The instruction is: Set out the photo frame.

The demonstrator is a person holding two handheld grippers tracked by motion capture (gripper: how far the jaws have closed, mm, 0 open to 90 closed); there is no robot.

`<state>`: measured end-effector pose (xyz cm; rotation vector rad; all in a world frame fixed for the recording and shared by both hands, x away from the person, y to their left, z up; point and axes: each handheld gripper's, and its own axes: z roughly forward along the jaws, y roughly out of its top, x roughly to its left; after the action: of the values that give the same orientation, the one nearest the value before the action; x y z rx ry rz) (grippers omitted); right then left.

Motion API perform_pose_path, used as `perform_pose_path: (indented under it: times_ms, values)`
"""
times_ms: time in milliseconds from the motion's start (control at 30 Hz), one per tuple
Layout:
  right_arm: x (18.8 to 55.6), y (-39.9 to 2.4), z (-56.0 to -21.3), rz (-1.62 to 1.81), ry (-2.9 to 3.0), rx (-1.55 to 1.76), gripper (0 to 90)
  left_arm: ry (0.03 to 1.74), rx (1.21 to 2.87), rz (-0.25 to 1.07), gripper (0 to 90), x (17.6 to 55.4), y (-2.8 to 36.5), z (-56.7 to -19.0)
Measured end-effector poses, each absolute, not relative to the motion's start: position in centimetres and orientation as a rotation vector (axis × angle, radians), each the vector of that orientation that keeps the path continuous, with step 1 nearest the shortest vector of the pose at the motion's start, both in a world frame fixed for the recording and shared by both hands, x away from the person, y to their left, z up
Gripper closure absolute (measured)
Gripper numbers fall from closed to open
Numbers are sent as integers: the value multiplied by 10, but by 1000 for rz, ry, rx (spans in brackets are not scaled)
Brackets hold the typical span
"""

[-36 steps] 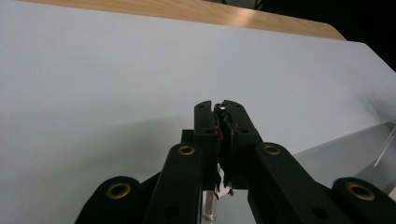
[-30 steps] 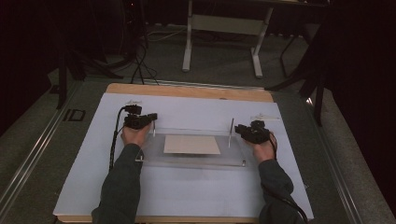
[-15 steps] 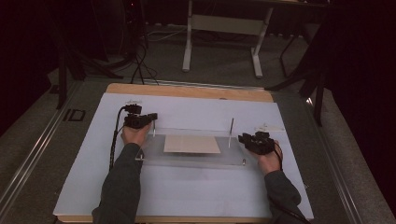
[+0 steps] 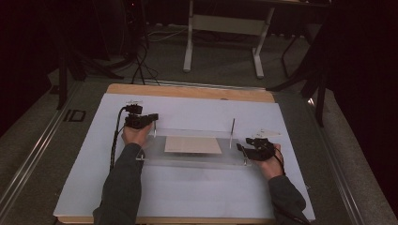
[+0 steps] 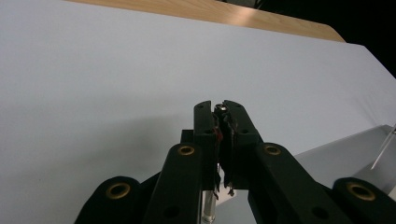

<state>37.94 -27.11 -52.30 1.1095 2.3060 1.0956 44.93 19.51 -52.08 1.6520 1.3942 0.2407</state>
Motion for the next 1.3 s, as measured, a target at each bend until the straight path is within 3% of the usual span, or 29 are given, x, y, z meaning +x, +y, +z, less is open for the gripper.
perform_pose_path:
  times_ms: [100, 500, 967, 1300]
  values:
    - [378, -266, -520, 1137, 2304, 1042, 359, 1397, 1650, 236, 851, 450, 195, -521]
    - [369, -260, -516, 1263, 2300, 795, 348, 1410, 1661, 217, 851, 452, 196, -519]
    - [365, -253, -512, 1353, 2288, 668, 470, 1426, 1667, 186, 848, 456, 196, -518]
    - [364, -251, -510, 1342, 2283, 664, 492, 1421, 1664, 170, 839, 456, 198, -519]
